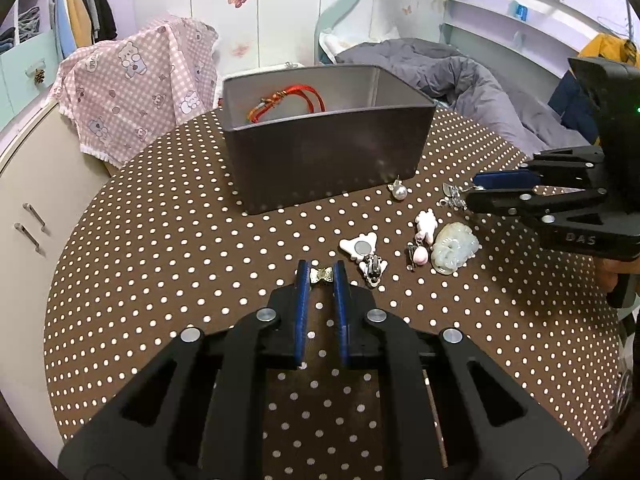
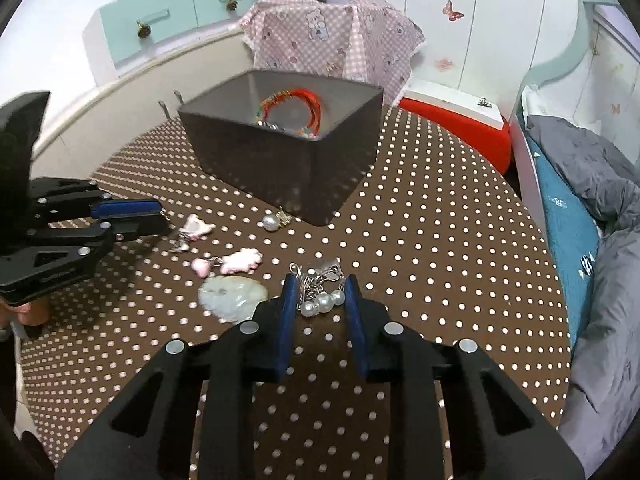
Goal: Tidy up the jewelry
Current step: 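Carry both charms into the grey metal box and open both grippers, then move both tools back toward the jade pendant and remaining charms, then grasp a white charm with the left gripper while the right gripper grasps the jade pendant, then lower the charm and jade pendant into the grey box and open both grippers, then move both tools back toward the last pink charm and pearl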
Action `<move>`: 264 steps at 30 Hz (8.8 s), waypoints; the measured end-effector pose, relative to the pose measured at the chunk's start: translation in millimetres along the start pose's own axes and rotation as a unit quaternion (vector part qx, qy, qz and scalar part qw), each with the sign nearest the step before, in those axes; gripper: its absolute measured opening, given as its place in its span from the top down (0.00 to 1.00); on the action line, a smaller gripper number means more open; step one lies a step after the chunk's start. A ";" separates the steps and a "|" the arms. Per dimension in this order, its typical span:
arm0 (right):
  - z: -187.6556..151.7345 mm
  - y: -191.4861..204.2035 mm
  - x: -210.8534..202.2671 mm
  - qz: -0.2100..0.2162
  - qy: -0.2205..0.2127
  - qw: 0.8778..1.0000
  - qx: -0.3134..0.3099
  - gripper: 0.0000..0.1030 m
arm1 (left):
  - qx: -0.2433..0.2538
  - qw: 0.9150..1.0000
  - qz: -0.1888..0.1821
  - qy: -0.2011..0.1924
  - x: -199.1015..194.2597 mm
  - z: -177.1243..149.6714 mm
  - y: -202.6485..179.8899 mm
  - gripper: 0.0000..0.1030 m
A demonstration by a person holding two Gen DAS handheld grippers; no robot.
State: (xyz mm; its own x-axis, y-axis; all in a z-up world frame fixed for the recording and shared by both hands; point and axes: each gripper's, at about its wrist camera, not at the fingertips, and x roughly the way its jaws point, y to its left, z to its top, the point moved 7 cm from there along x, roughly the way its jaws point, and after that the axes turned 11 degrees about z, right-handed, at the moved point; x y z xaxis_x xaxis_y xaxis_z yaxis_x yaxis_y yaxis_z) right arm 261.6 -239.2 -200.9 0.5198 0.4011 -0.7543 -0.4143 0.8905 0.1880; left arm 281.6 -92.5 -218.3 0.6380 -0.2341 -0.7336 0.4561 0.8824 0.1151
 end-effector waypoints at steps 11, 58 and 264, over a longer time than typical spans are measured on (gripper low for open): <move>44.3 11.4 -70.2 0.037 -0.067 0.997 -0.007 0.79 | -0.026 0.998 0.004 -0.051 -49.3 32.2 23.5 0.88; 135.5 -6.0 -118.6 0.024 -0.162 0.985 0.052 0.08 | -0.103 0.983 0.089 -0.126 -85.7 122.7 66.1 0.06; 5.2 -40.1 -78.7 0.006 -0.102 0.988 0.113 0.07 | 0.035 0.997 0.063 0.015 20.4 17.2 -58.1 0.08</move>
State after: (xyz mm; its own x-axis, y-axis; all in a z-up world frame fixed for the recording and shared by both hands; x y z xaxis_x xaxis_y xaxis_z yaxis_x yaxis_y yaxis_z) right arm 241.2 -305.3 -145.8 0.6652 0.4256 -0.6135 -0.2556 0.9018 0.3485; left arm 278.8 -155.5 -228.4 0.6754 -0.1094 -0.7293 0.4162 0.8729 0.2545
